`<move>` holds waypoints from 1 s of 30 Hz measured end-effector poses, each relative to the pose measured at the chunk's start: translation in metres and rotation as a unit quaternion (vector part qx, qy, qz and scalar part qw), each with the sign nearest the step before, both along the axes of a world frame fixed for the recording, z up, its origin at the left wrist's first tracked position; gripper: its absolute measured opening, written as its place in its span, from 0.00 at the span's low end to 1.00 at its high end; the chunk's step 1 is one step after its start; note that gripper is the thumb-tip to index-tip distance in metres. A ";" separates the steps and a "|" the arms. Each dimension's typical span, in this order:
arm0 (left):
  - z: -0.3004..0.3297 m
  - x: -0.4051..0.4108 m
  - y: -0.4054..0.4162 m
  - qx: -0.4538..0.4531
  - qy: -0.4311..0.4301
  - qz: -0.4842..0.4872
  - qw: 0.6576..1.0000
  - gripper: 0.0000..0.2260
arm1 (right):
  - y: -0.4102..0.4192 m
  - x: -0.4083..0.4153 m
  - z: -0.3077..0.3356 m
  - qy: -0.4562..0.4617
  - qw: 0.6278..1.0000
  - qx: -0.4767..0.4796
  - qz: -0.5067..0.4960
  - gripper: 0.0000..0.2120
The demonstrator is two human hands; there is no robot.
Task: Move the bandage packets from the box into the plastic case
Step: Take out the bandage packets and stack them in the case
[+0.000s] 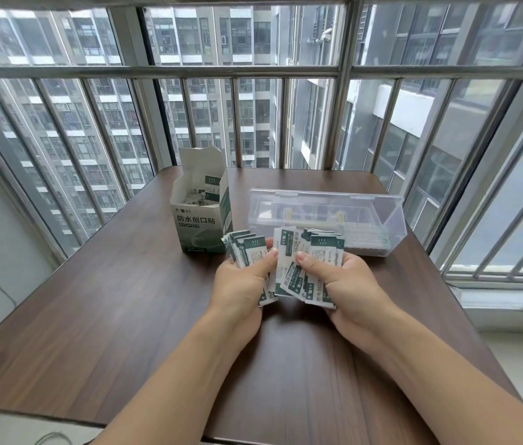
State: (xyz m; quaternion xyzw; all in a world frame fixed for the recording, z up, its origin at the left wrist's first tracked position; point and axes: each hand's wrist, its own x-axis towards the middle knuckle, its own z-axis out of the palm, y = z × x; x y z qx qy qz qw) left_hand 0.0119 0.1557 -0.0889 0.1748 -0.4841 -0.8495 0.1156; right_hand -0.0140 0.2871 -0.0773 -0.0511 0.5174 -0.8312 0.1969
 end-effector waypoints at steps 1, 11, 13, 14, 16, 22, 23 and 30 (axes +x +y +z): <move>0.001 -0.001 0.002 -0.006 -0.002 -0.006 1.000 0.12 | -0.002 0.000 -0.001 0.004 1.000 -0.001 0.012 0.12; 0.008 -0.005 0.011 -0.026 -0.009 -0.057 0.998 0.18 | -0.006 -0.004 -0.003 -0.041 0.998 -0.025 0.026 0.14; 0.010 -0.003 0.010 -0.011 0.013 -0.092 0.996 0.21 | -0.006 -0.004 -0.003 -0.046 0.998 -0.040 0.036 0.14; 0.012 -0.002 0.009 0.000 0.017 -0.111 0.994 0.20 | -0.005 -0.003 -0.002 -0.043 0.998 -0.042 0.036 0.13; 0.014 -0.001 0.008 0.027 0.015 -0.136 0.990 0.19 | -0.005 -0.003 -0.002 -0.024 0.999 -0.028 0.015 0.13; 0.014 -0.001 0.004 0.092 0.011 -0.104 0.990 0.17 | -0.002 -0.007 0.000 0.022 0.998 -0.029 -0.059 0.11; 0.014 -0.001 0.003 0.097 0.007 -0.099 0.990 0.18 | 0.000 -0.007 0.001 0.018 0.998 -0.042 -0.048 0.10; 0.015 0.001 0.013 0.046 -0.006 -0.118 0.992 0.23 | -0.005 -0.007 -0.001 0.077 0.993 0.051 -0.067 0.11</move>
